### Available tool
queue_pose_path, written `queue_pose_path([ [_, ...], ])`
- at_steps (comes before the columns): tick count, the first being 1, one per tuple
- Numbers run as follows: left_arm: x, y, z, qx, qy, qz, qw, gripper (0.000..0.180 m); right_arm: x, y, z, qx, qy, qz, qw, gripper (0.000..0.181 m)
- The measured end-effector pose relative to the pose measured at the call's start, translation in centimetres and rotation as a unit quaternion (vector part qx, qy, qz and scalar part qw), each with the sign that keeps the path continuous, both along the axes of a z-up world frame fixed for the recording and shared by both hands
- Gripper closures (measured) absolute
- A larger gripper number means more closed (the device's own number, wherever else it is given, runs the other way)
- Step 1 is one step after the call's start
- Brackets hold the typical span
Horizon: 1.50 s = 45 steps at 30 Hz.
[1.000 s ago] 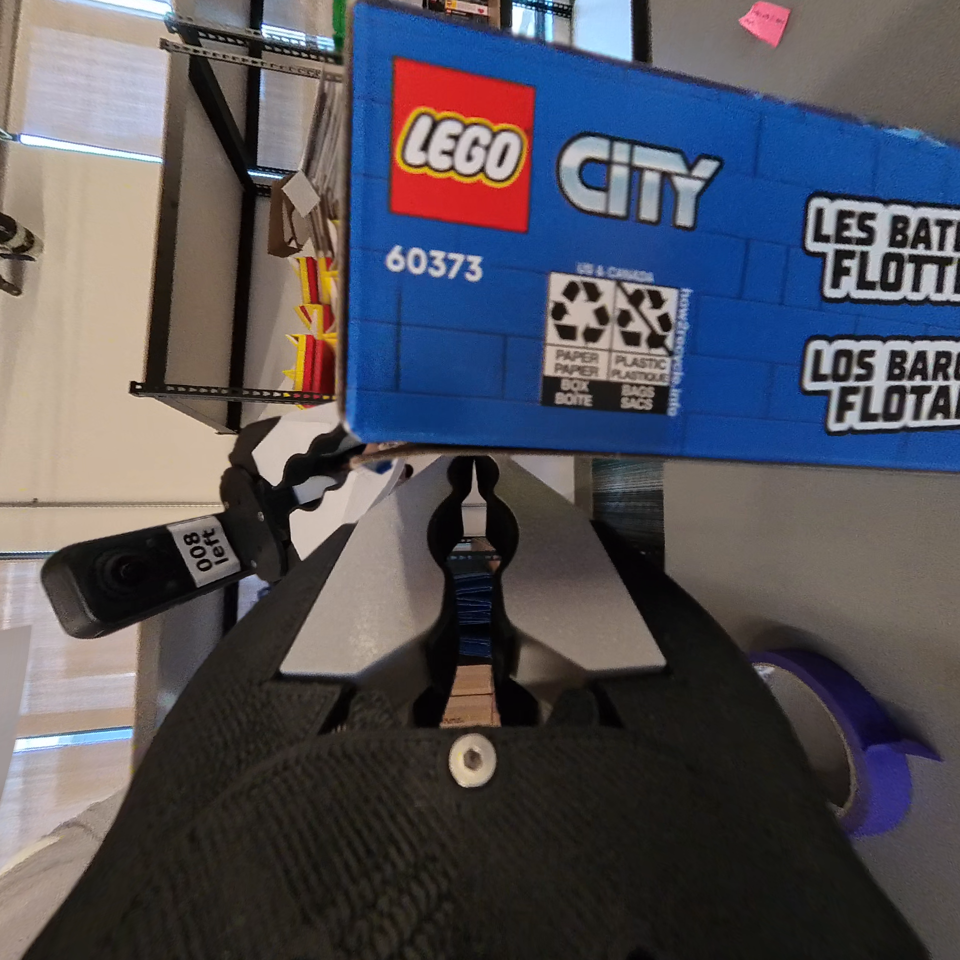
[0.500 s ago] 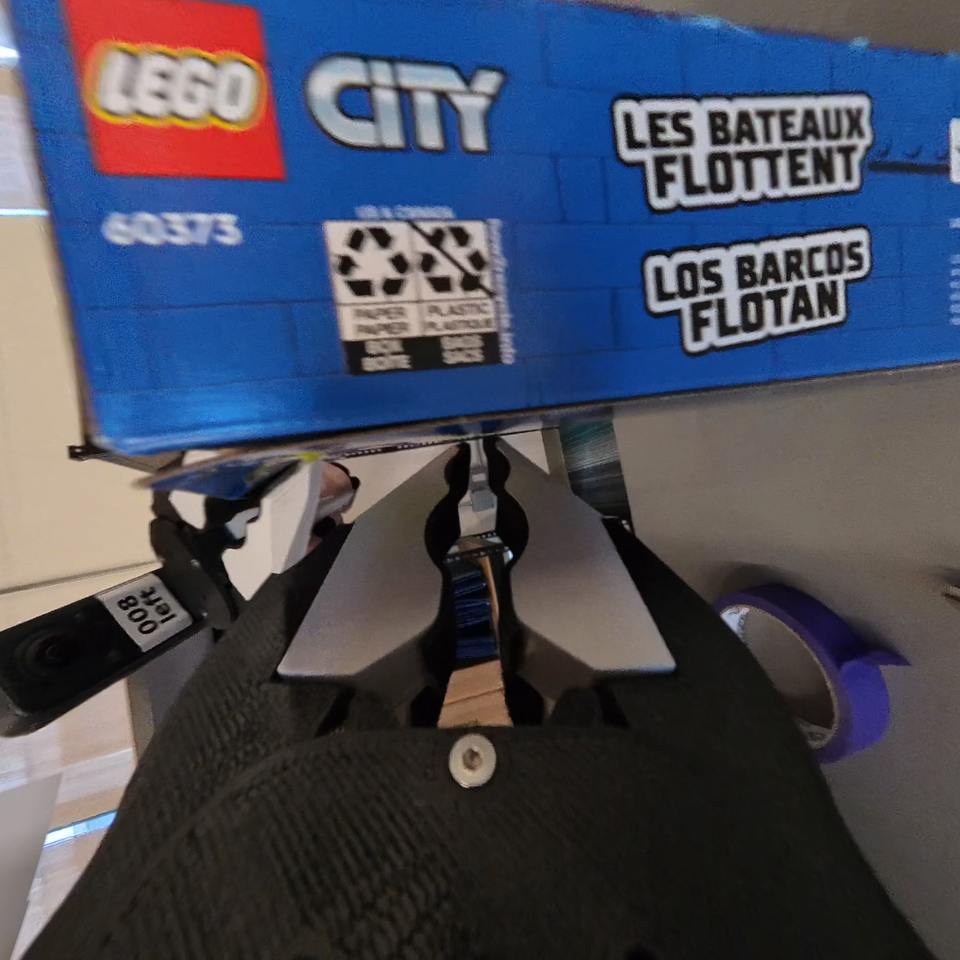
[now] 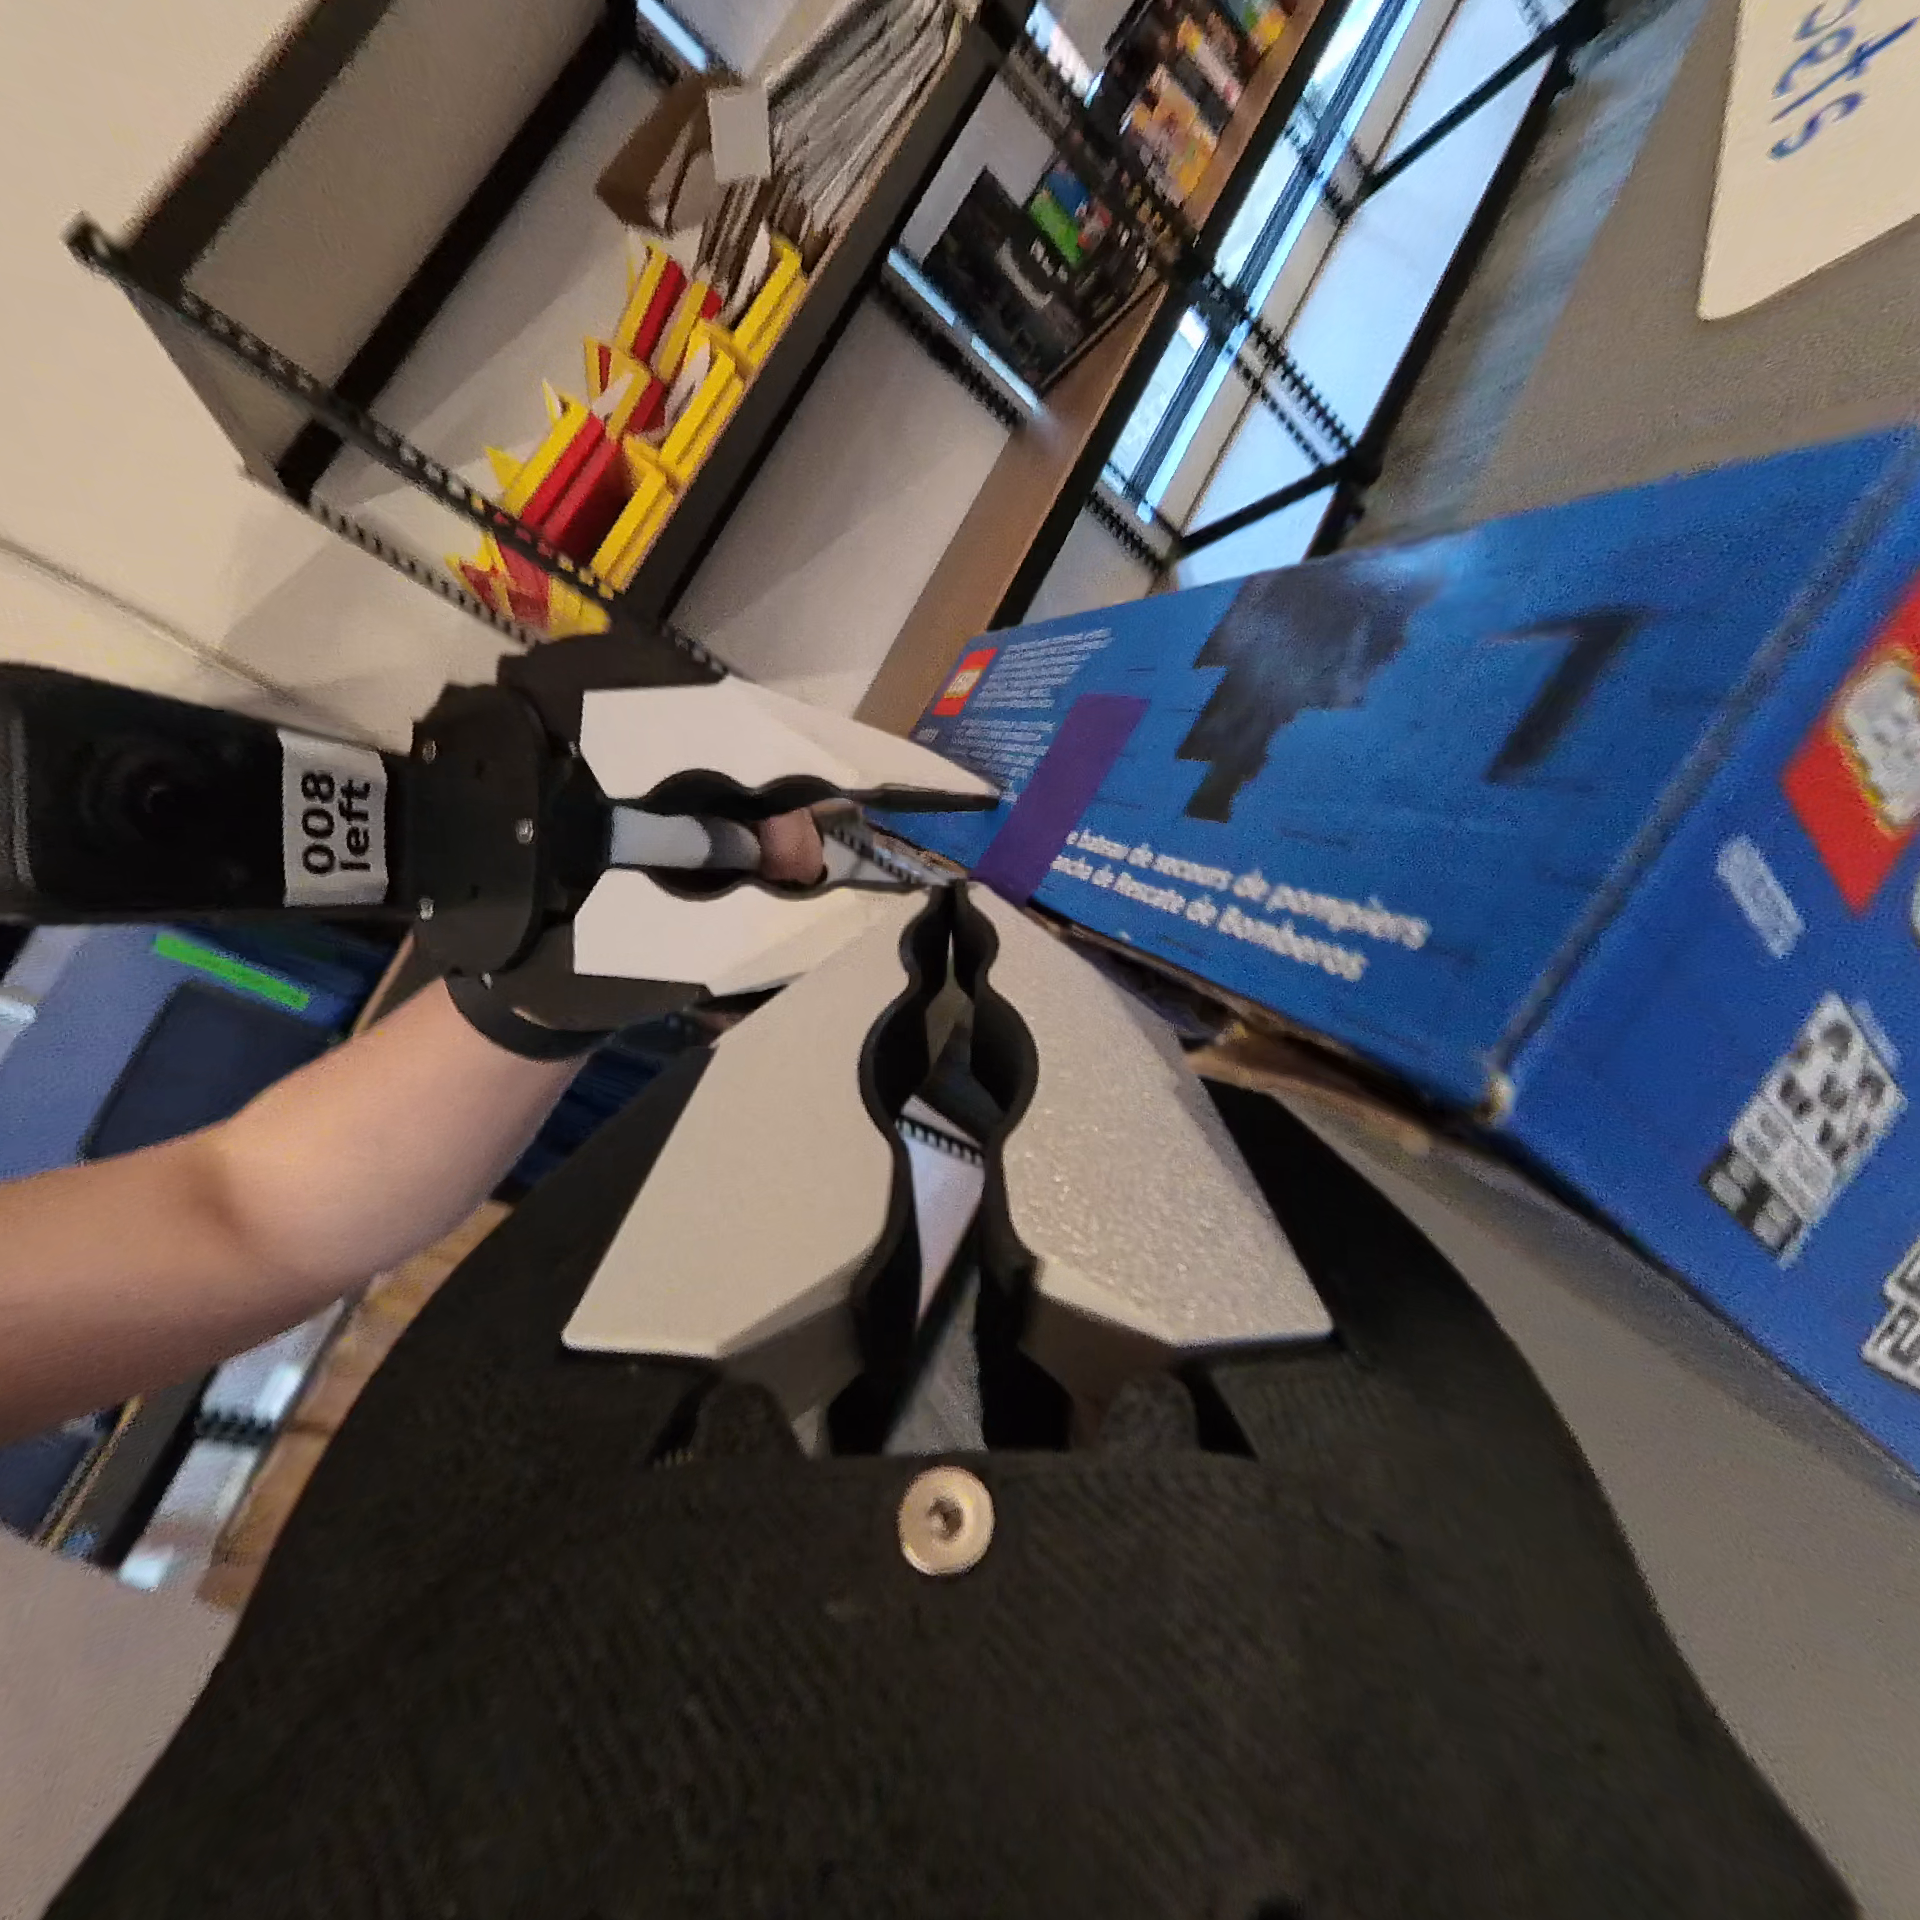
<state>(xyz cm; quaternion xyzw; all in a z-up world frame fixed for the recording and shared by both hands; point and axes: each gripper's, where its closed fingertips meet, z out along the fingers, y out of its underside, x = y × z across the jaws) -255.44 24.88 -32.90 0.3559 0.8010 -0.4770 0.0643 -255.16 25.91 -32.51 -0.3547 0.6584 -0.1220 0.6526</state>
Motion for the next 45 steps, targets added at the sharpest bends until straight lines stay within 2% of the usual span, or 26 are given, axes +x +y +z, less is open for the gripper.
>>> queue_pose_path([
  [7, -0.1, 0.1, 0.1, 0.012, 0.015, -0.015, 1.000, 0.169, 0.0, 0.0, -0.3, -0.020, 0.007, -0.007, 1.000, 0.181],
  [12, -0.1, 0.1, 0.1, 0.019, 0.022, -0.020, 0.999, 0.170, 0.0, -0.2, -0.8, 0.002, -0.002, -0.016, 1.000, 0.181],
  [15, -0.1, 0.1, 0.1, 0.022, 0.024, -0.022, 0.999, 0.170, 0.1, -0.2, -2.2, -0.005, 0.021, -0.012, 1.000, 0.181],
  [23, -0.1, 0.1, 0.1, 0.016, 0.020, -0.026, 0.999, 0.170, 0.0, -0.2, -4.0, 0.064, 0.008, 0.003, 0.998, 0.181],
  [28, -0.2, 0.2, 0.2, 0.004, 0.013, -0.030, 0.999, 0.169, -0.9, -0.2, -4.7, 0.063, 0.007, -0.012, 0.998, 0.181],
  [30, -0.2, 0.3, 0.5, 0.011, 0.031, -0.021, 0.999, 0.171, -1.4, -0.7, -3.5, 0.068, -0.024, -0.021, 0.997, 0.181],
  [31, -0.2, 0.4, 0.9, 0.014, 0.056, -0.012, 0.998, 0.179, -1.7, -0.9, -3.1, 0.064, -0.034, -0.024, 0.997, 0.181],
  [33, 0.3, 0.3, 2.9, -0.021, 0.113, 0.009, 0.993, 0.174, -2.0, -0.9, -2.2, 0.047, -0.045, -0.008, 0.998, 0.181],
  [35, 0.9, 0.6, 4.1, -0.043, 0.135, 0.015, 0.990, 0.165, -1.9, -0.4, -2.3, 0.018, -0.028, 0.019, 0.999, 0.181],
  [38, 1.5, 1.2, 2.2, 0.005, 0.089, 0.009, 0.996, 0.155, -1.4, -0.6, -2.9, -0.024, -0.002, 0.022, 0.999, 0.181],
  [41, 1.4, 1.3, 0.3, 0.029, 0.062, 0.009, 0.998, 0.151, -1.3, -1.3, -3.6, -0.012, 0.014, 0.001, 1.000, 0.181],
  [43, 1.5, 1.3, 0.3, 0.012, 0.056, 0.012, 0.998, 0.163, -1.5, -1.2, -3.3, 0.005, -0.001, -0.002, 1.000, 0.181],
  [45, 1.5, 1.4, 0.3, 0.008, 0.070, 0.020, 0.997, 0.164, -1.8, -0.5, -2.0, 0.015, -0.032, 0.006, 0.999, 0.181],
])
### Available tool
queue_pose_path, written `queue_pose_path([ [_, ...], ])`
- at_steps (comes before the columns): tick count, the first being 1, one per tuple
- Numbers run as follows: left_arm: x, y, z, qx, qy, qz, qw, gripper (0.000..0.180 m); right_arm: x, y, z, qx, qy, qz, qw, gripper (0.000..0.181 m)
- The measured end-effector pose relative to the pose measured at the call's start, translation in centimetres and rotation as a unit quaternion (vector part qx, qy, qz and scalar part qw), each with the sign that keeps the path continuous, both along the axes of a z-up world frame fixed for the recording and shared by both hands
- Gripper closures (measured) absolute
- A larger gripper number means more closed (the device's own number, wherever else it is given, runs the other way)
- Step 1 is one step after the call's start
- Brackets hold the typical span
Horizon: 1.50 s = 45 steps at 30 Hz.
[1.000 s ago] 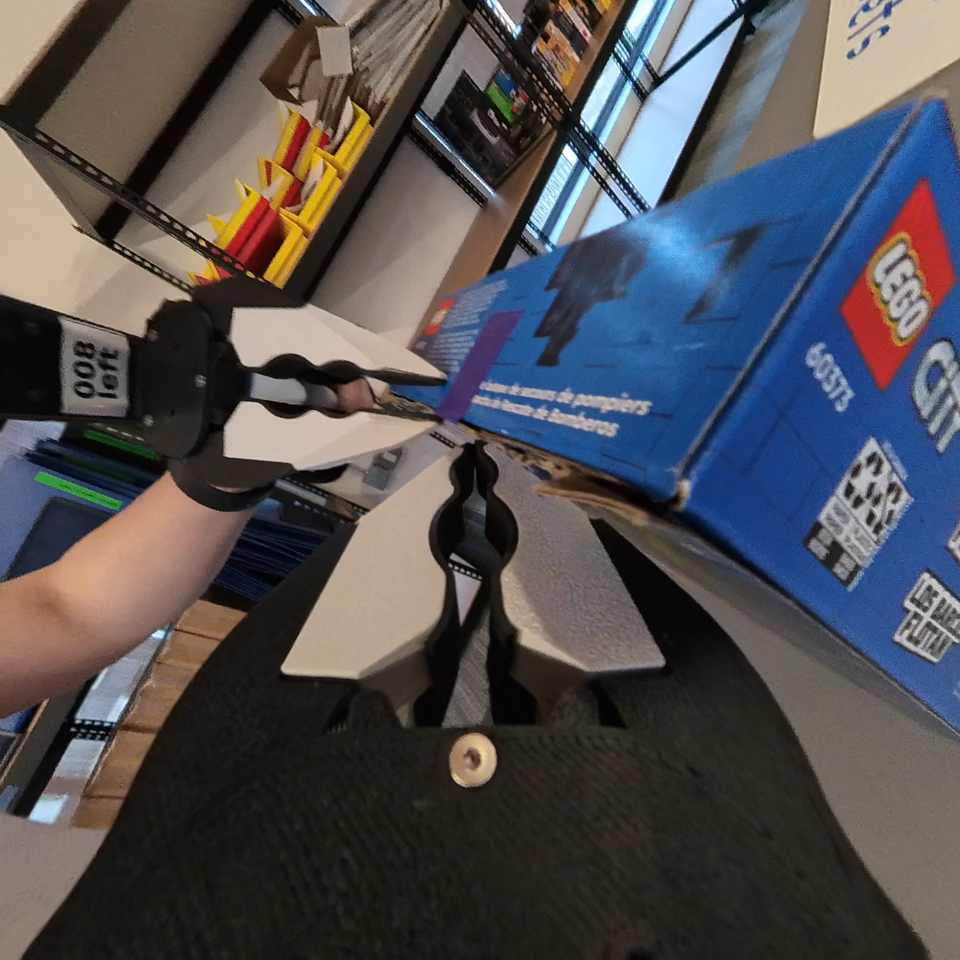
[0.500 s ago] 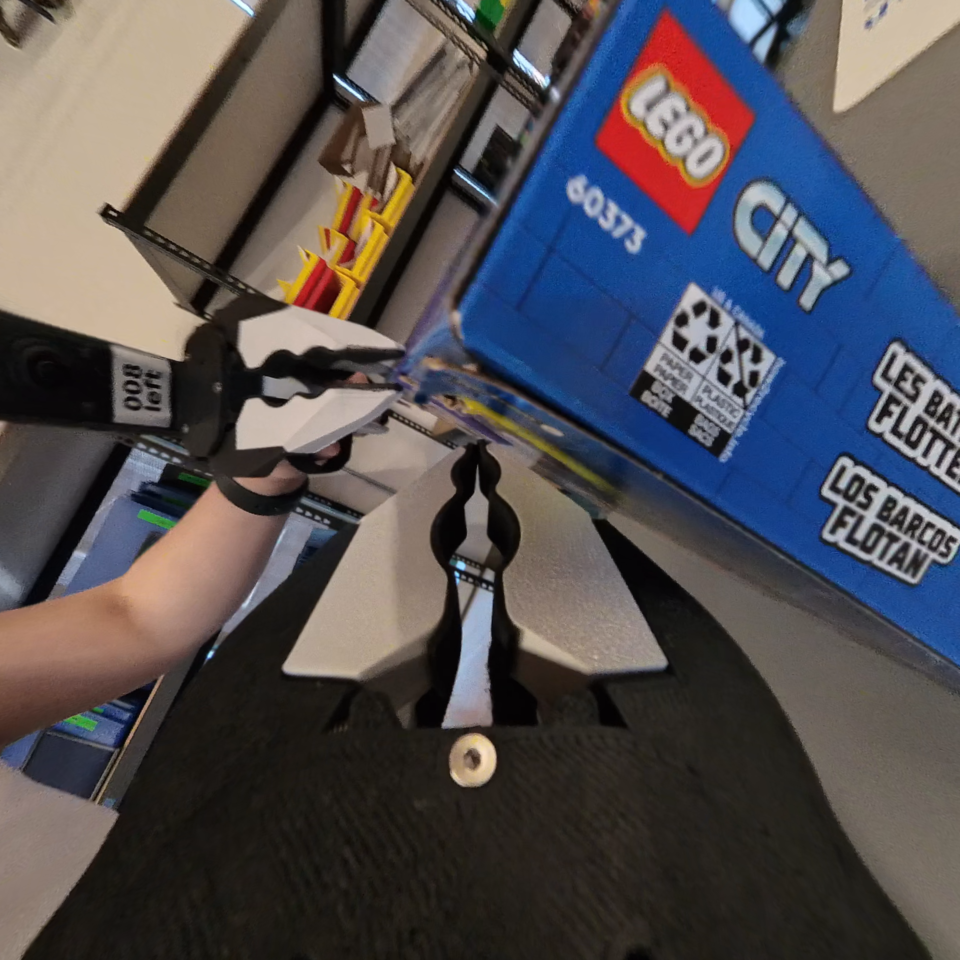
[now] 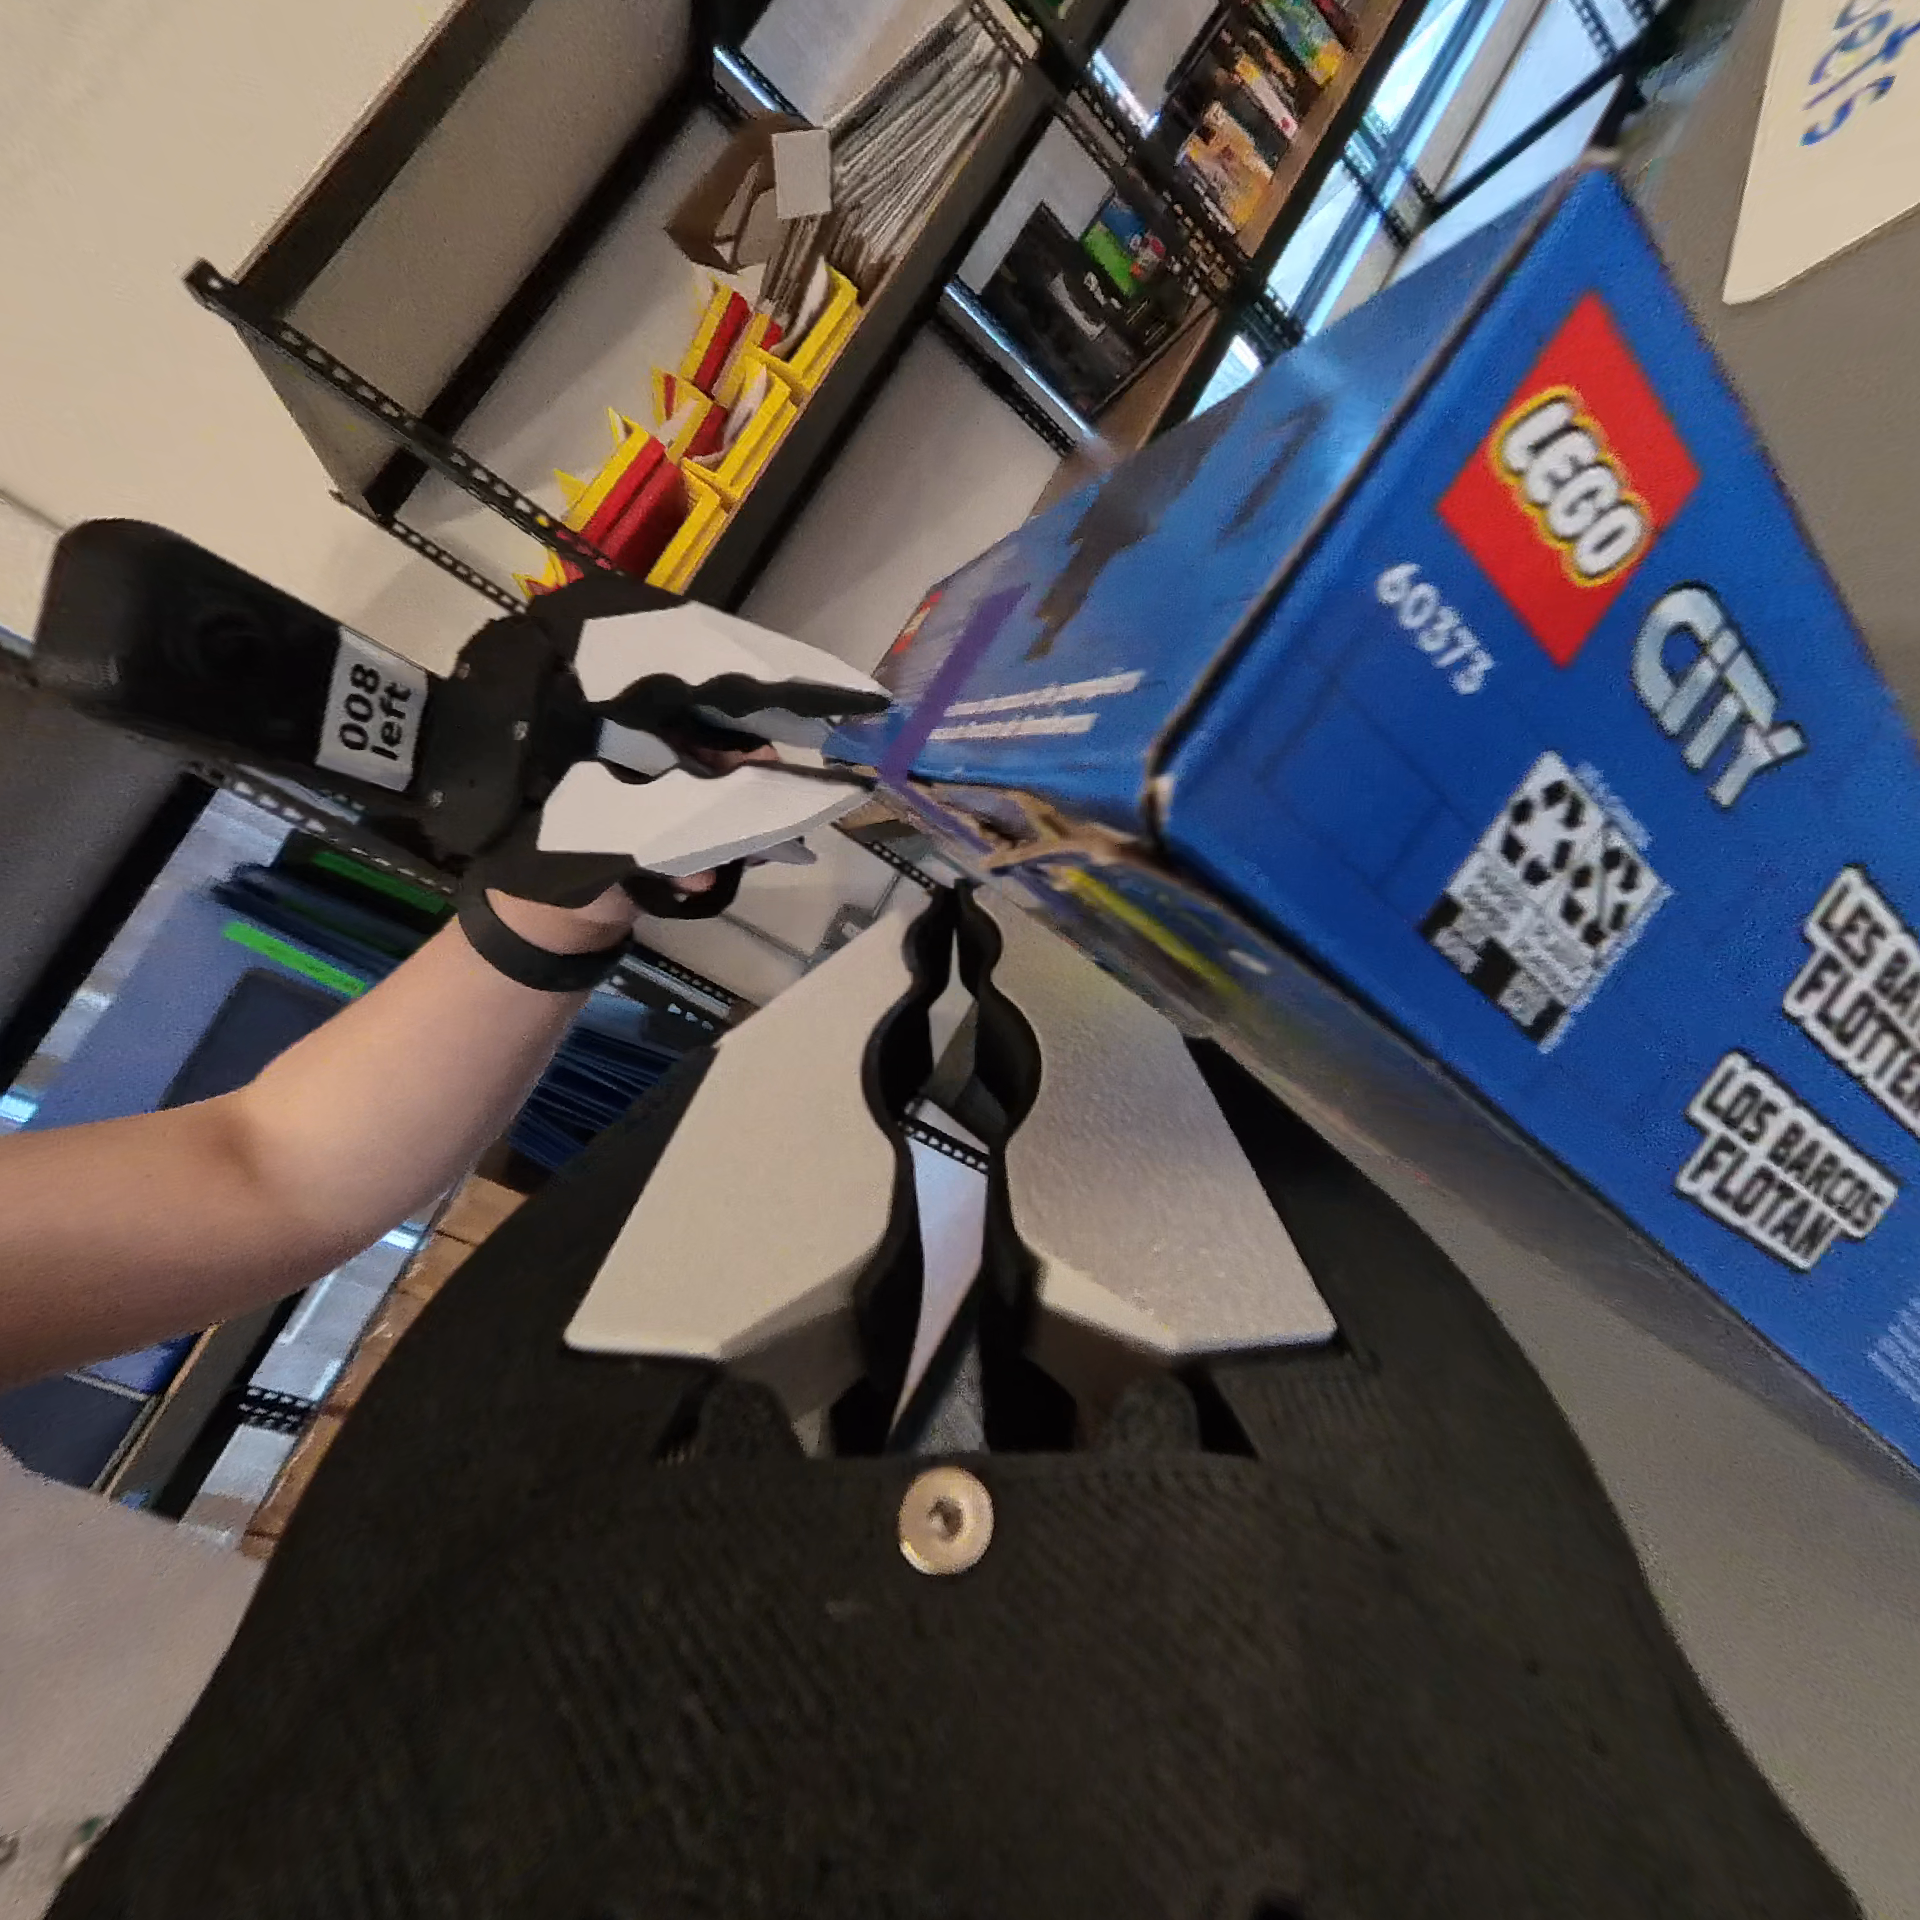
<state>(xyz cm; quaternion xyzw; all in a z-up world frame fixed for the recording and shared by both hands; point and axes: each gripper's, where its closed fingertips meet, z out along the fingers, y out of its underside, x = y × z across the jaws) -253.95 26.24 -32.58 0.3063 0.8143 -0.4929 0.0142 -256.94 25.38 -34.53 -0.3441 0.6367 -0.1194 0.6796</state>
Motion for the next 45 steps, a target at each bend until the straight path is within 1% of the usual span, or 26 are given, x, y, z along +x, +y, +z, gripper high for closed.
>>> queue_pose_path([
  [3, 0.0, 0.1, 0.0, -0.009, -0.005, -0.002, 1.000, 0.165, 0.1, 0.6, 1.1, -0.016, -0.007, -0.001, 1.000, 0.181],
  [6, 0.0, 0.0, 0.0, -0.005, -0.001, -0.004, 1.000, 0.166, 0.9, 0.7, 2.0, -0.037, 0.000, -0.001, 0.999, 0.181],
  [10, 0.0, 0.1, 0.0, -0.002, 0.001, -0.008, 1.000, 0.166, 1.7, 0.6, 1.6, -0.061, 0.033, 0.010, 0.998, 0.181],
  [13, 0.0, 0.1, 0.0, -0.007, -0.003, -0.008, 1.000, 0.166, 1.4, 0.8, 2.6, -0.034, 0.027, 0.015, 0.999, 0.181],
  [16, 0.0, 0.1, 0.0, -0.010, -0.006, -0.007, 1.000, 0.166, 1.3, 0.2, 3.6, -0.012, 0.048, 0.004, 0.999, 0.181],
  [18, 0.0, 0.1, 0.0, -0.010, -0.006, -0.007, 1.000, 0.166, 1.4, -0.2, 3.6, -0.027, 0.089, 0.005, 0.996, 0.181],
  [21, 0.0, 0.1, 0.0, -0.009, -0.005, -0.007, 1.000, 0.166, 1.5, -0.6, 2.2, -0.080, 0.185, 0.029, 0.979, 0.181],
  [26, 0.0, 0.1, 0.0, -0.009, -0.006, -0.008, 1.000, 0.166, 2.8, -1.0, 2.2, 0.021, 0.244, 0.059, 0.968, 0.181],
  [29, 0.0, 0.1, 0.0, -0.009, -0.006, -0.008, 1.000, 0.167, 4.1, -2.0, 2.2, 0.036, 0.261, 0.058, 0.963, 0.181],
  [32, 0.0, 0.1, 0.0, -0.009, -0.007, -0.008, 1.000, 0.167, 4.8, -2.9, 2.4, 0.078, 0.256, 0.044, 0.963, 0.181],
  [33, 0.0, 0.1, 0.0, -0.009, -0.006, -0.008, 1.000, 0.167, 4.9, -3.1, 3.0, 0.074, 0.239, 0.037, 0.967, 0.181],
  [36, 0.0, 0.1, 0.0, -0.009, -0.006, -0.008, 1.000, 0.167, 4.1, -3.2, 6.0, 0.027, 0.137, 0.008, 0.990, 0.181],
  [38, 0.0, 0.1, 0.0, -0.008, -0.005, -0.008, 1.000, 0.167, 2.9, -2.1, 7.3, -0.024, 0.069, 0.008, 0.997, 0.181],
  [40, 0.0, 0.1, 0.0, -0.006, -0.003, -0.008, 1.000, 0.167, 1.6, -1.6, 5.7, -0.078, 0.077, -0.008, 0.994, 0.181],
  [41, 0.0, 0.1, 0.0, -0.006, -0.003, -0.008, 1.000, 0.167, 1.2, -1.5, 4.9, -0.087, 0.078, -0.016, 0.993, 0.181],
  [43, 0.0, 0.1, 0.0, -0.005, -0.002, -0.008, 1.000, 0.167, 0.9, -1.6, 4.3, -0.049, 0.068, -0.036, 0.996, 0.181],
  [45, 0.0, 0.1, 0.0, -0.006, -0.003, -0.008, 1.000, 0.167, 1.3, -2.2, 3.8, -0.010, 0.088, -0.048, 0.995, 0.181],
])
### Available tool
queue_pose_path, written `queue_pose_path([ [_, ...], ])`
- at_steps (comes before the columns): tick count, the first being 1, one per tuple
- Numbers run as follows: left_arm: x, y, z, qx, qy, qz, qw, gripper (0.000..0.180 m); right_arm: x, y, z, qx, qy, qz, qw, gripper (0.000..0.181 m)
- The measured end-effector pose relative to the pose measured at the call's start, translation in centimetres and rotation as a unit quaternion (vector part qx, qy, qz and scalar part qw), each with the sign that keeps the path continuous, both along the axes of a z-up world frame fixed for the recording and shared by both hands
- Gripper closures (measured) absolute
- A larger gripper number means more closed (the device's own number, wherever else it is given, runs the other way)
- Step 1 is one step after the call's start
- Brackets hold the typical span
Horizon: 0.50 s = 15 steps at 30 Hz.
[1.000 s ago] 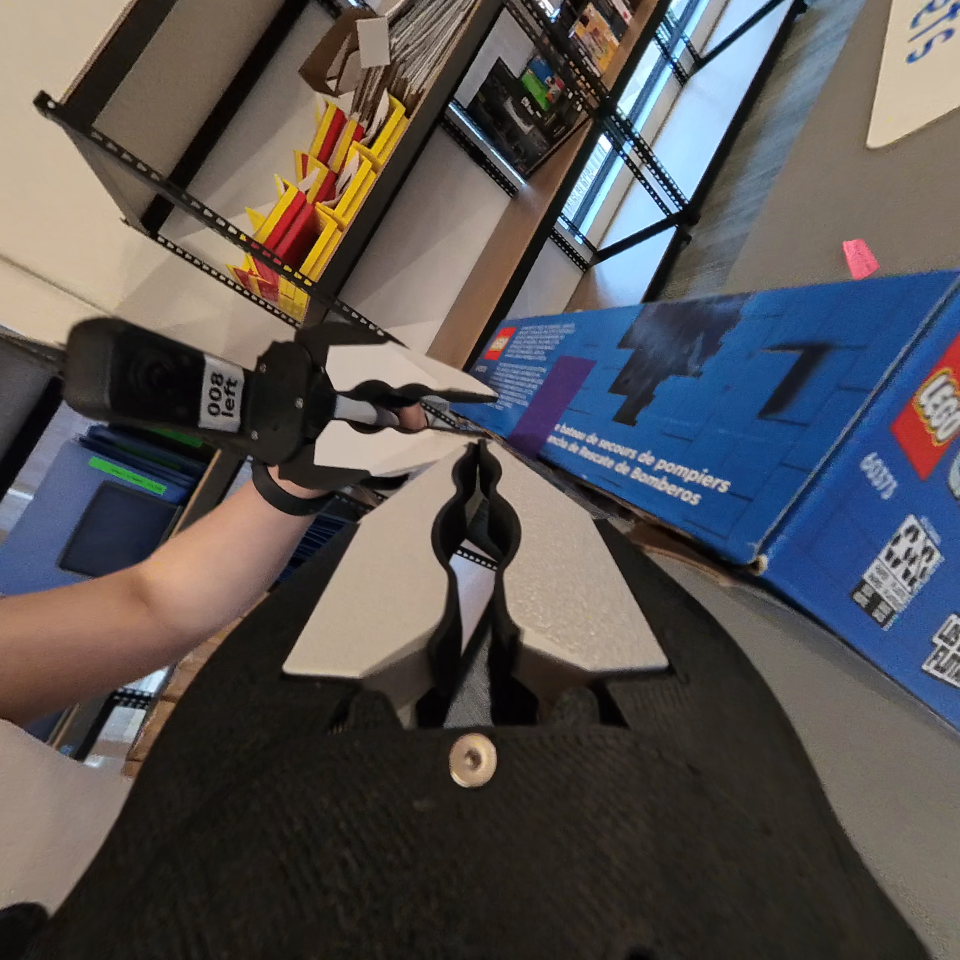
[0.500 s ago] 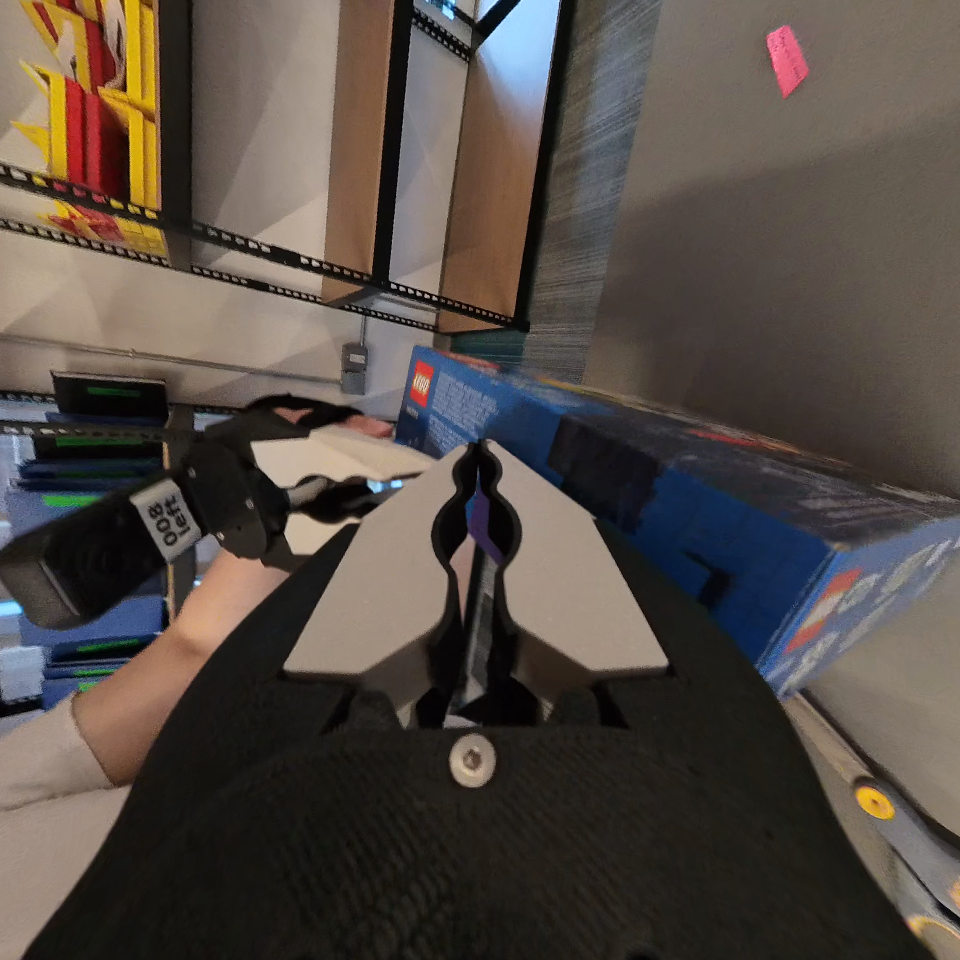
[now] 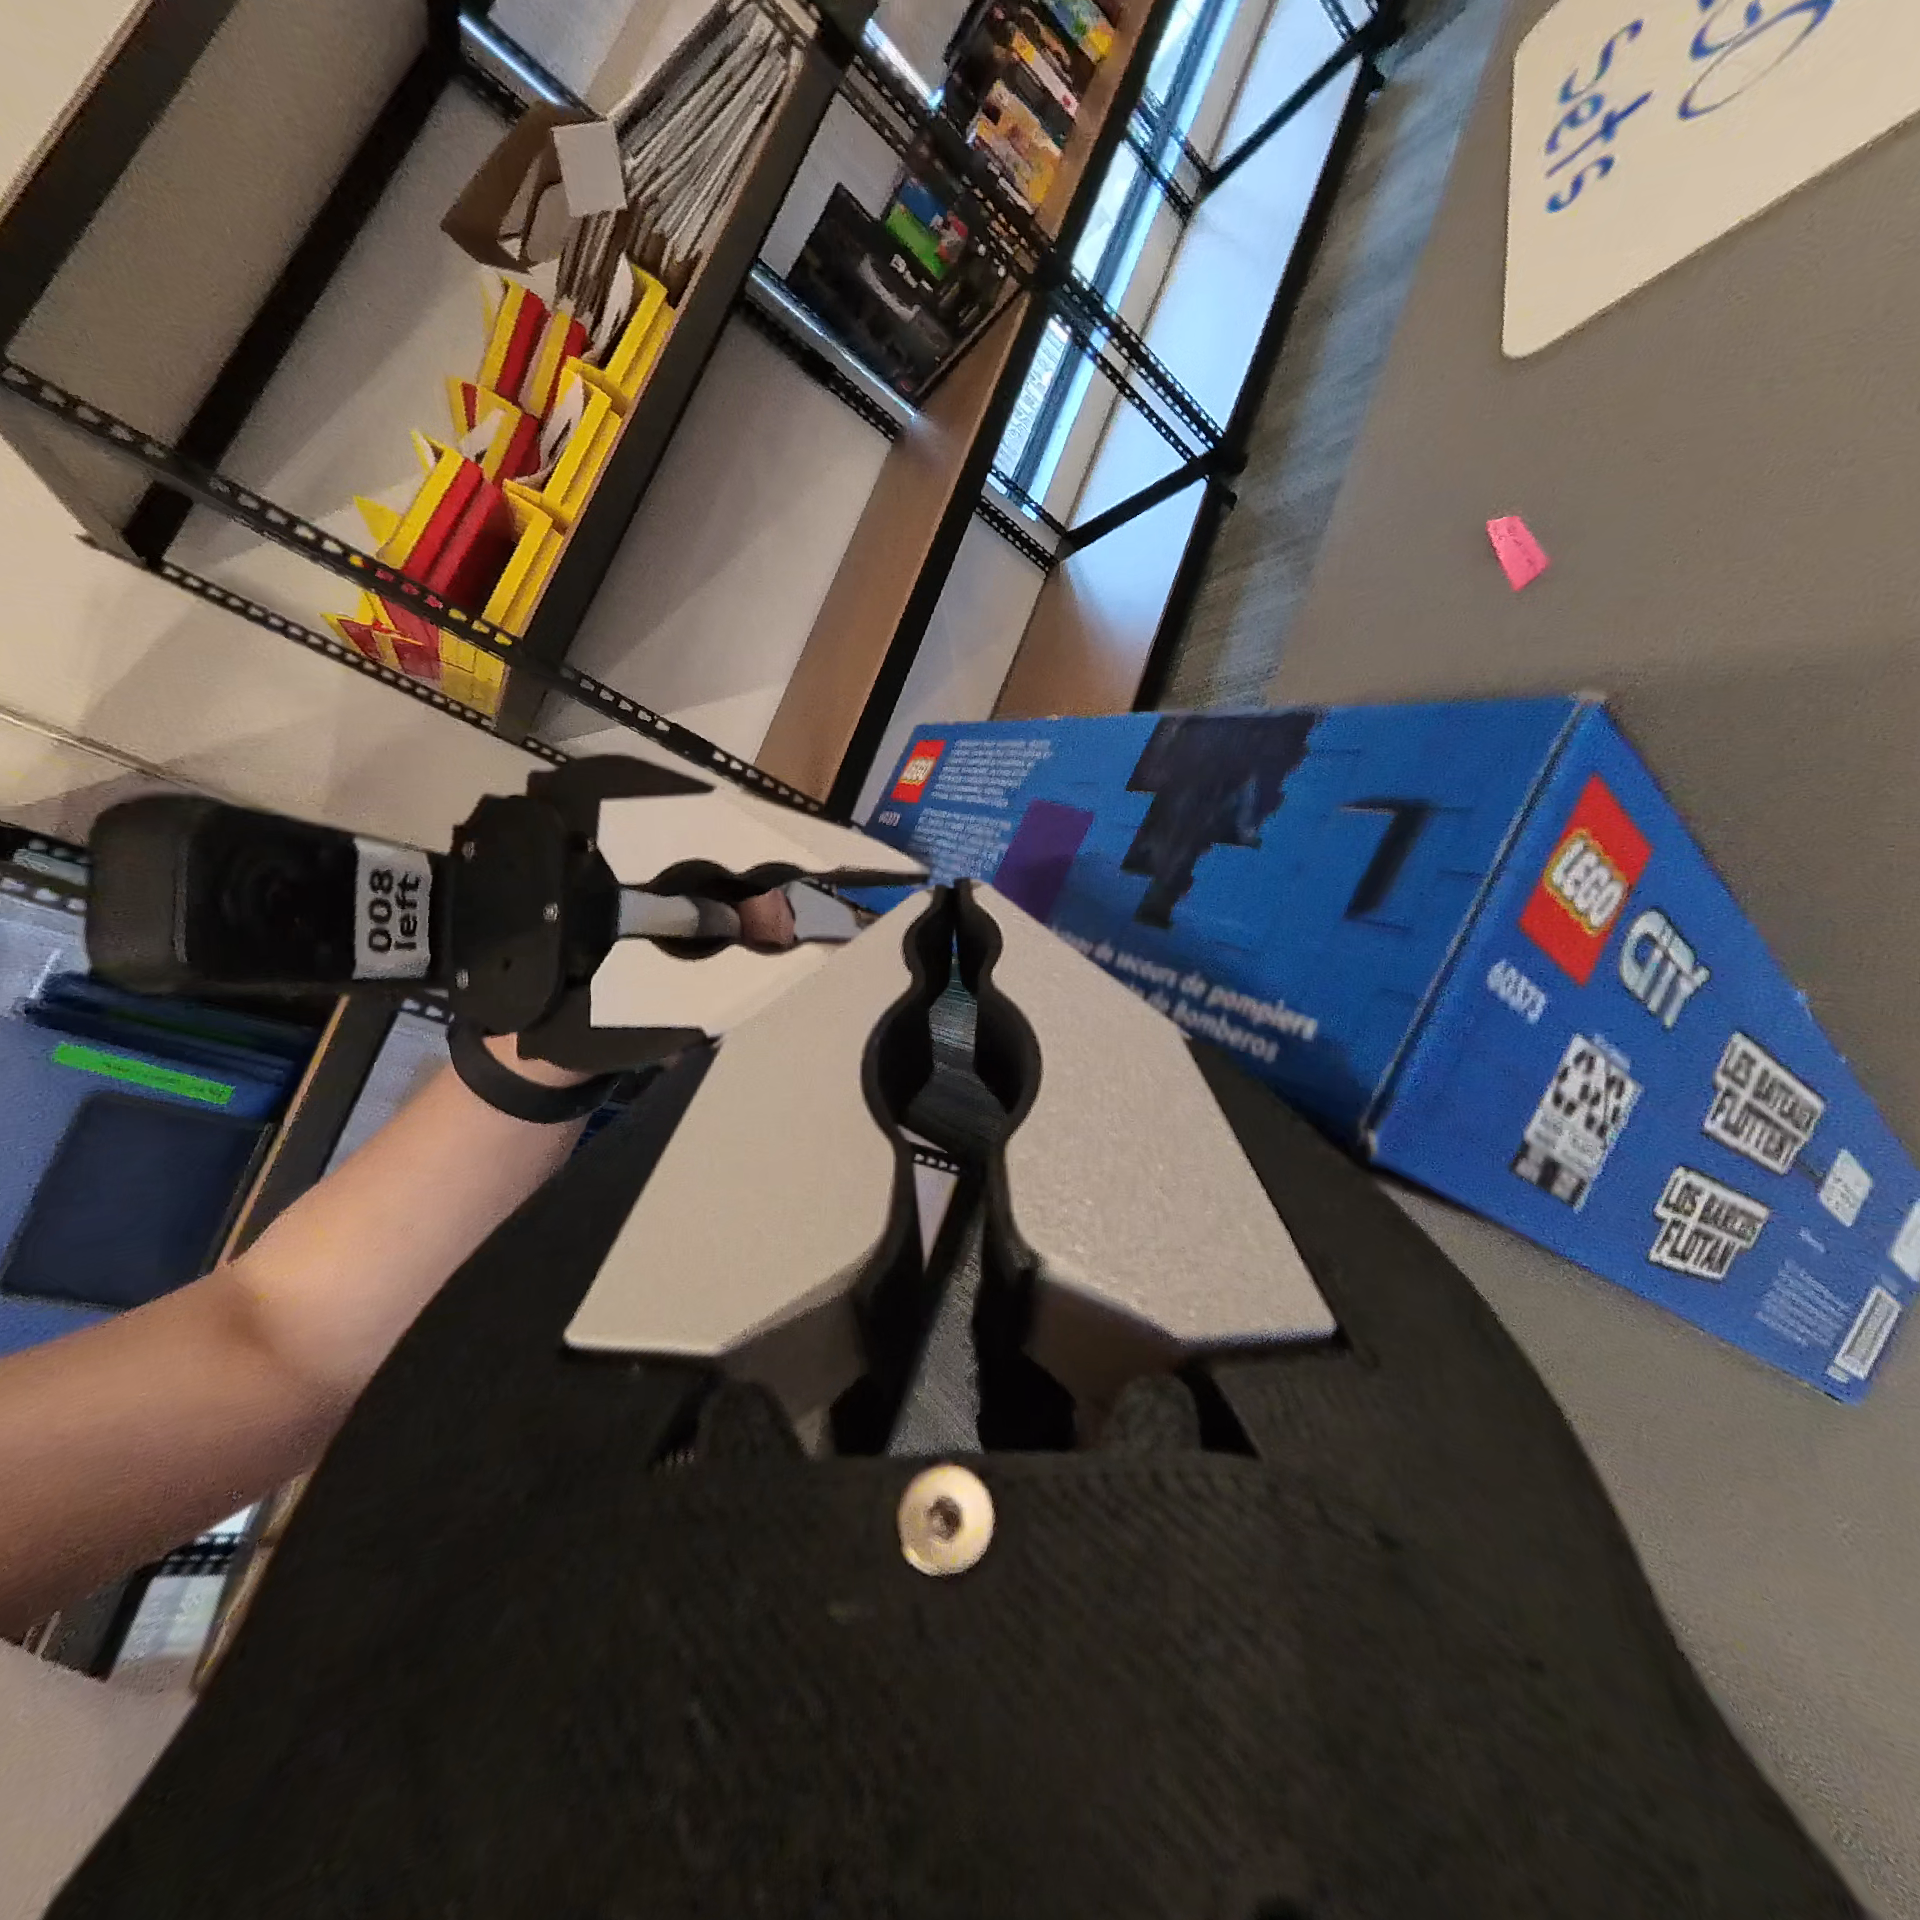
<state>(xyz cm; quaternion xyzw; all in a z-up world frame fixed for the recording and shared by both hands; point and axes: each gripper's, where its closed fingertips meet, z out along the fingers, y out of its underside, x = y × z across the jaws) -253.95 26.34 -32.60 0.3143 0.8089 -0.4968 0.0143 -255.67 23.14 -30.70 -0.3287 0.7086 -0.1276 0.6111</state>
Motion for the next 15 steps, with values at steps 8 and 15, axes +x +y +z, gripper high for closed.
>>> queue_pose_path([
  [8, 0.0, 0.0, 0.0, 0.002, 0.001, 0.000, 1.000, 0.167, 0.7, -0.4, -0.8, -0.016, 0.110, 0.037, 0.993, 0.181],
  [15, 0.0, 0.0, 0.0, 0.006, 0.004, 0.002, 1.000, 0.167, 2.6, -1.1, -1.7, 0.051, 0.170, 0.082, 0.981, 0.181],
])
